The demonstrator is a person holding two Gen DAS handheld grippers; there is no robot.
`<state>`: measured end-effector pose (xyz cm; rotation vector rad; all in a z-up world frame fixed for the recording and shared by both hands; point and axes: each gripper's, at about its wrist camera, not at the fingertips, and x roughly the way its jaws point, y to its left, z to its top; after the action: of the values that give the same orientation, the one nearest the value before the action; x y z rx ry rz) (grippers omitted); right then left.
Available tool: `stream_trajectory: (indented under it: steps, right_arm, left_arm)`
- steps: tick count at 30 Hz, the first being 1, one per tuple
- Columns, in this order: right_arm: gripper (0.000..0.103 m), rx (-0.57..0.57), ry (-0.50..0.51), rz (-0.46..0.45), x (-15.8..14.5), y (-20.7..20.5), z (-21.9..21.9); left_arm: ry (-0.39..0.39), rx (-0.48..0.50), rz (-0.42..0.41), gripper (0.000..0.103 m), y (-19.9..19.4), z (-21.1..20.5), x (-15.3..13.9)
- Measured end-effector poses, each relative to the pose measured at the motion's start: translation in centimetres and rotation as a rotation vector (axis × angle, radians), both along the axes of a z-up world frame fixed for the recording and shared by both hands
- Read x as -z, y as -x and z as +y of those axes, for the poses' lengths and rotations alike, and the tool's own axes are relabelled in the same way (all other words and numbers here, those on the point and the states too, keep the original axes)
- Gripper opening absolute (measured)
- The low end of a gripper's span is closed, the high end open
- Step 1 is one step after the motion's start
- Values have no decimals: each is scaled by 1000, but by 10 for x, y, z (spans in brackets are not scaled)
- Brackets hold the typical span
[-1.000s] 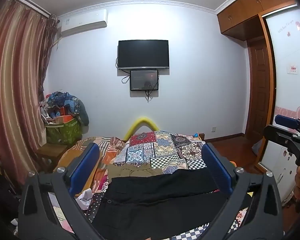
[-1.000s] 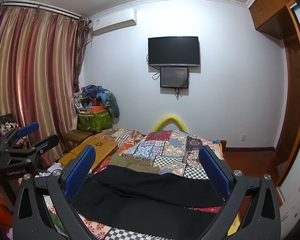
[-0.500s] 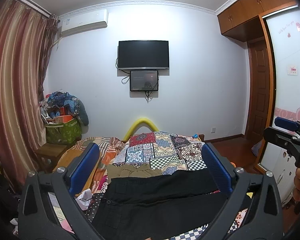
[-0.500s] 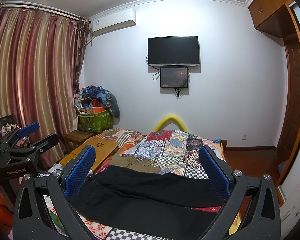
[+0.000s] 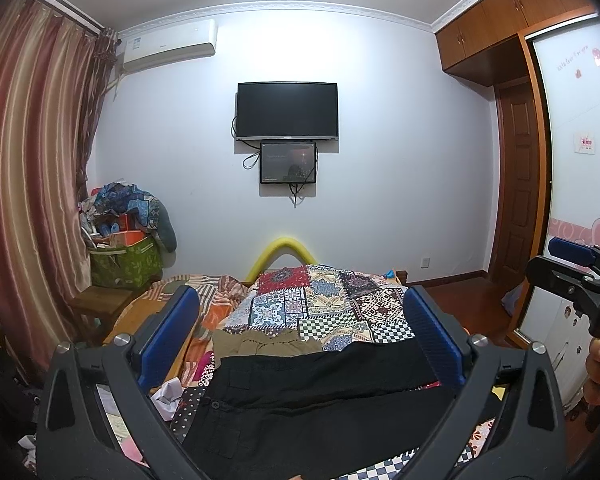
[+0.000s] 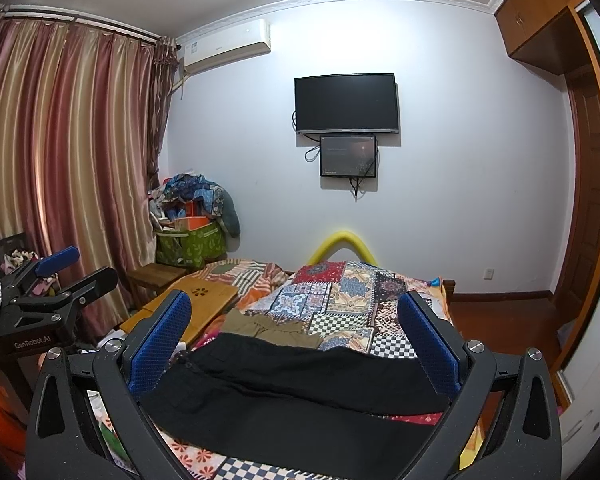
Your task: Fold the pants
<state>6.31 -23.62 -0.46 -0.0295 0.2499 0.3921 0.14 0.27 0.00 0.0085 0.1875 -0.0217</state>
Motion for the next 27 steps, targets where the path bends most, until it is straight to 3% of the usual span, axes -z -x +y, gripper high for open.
stream_trajectory:
  steps: [27]
  right_arm:
    - [103, 1, -7, 2, 3, 0, 3]
  left_arm:
    - [10, 2, 5, 103, -4, 1, 5]
